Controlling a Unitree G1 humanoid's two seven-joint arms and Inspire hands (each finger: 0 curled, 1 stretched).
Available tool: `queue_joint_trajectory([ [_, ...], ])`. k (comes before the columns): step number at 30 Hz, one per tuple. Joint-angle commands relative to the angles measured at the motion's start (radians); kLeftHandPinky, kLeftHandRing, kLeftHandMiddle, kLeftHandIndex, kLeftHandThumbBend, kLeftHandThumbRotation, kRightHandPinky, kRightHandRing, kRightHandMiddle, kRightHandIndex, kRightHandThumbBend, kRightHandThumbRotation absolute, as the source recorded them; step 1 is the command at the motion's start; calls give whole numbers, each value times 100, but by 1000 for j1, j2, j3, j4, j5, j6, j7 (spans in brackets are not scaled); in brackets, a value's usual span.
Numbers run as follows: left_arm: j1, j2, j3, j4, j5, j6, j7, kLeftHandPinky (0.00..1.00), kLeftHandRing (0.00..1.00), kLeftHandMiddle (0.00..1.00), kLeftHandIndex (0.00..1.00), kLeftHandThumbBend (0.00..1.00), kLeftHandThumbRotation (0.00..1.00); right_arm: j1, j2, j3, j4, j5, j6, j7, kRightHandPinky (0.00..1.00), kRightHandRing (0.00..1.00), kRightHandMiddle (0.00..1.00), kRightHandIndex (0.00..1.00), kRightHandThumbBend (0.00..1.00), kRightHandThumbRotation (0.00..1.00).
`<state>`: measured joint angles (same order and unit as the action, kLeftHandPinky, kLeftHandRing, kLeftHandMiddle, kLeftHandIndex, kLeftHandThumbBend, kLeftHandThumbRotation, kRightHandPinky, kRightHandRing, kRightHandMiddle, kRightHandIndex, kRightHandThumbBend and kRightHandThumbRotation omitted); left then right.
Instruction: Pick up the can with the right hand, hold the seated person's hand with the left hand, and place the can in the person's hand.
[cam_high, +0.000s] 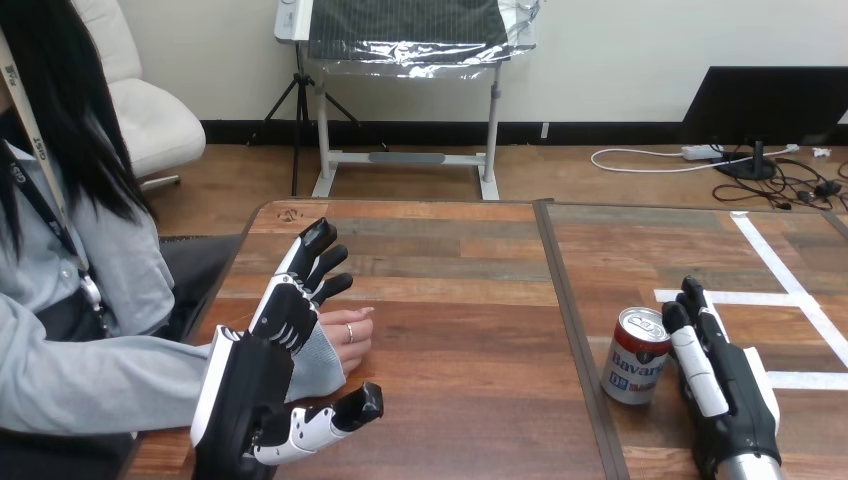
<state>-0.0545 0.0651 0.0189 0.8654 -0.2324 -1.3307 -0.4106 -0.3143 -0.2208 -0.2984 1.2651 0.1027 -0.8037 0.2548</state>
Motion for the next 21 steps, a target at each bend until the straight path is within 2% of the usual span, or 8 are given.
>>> queue_joint_trajectory([
  [1, -43, 2, -6, -29, -12, -17, -7, 85, 92, 95, 93, 100, 56, -14, 41, 14, -4, -1, 2, 22, 99, 100, 100, 100, 100, 78],
  [8, -40, 3, -11, -32, -16, -12, -14, 86, 92, 95, 94, 100, 55, -17, 44, 22, -3, -7, 17, 23, 100, 100, 100, 100, 100, 76],
  [15, -39, 1, -13, -35, -18, -17, -18, 87, 93, 96, 94, 100, 55, -22, 56, 16, -2, 10, 33, 52, 100, 100, 100, 100, 100, 71],
  [21, -36, -2, -10, -38, -13, -18, -15, 87, 92, 96, 94, 100, 55, -21, 59, 26, -4, 3, 33, 36, 100, 100, 100, 100, 100, 66],
])
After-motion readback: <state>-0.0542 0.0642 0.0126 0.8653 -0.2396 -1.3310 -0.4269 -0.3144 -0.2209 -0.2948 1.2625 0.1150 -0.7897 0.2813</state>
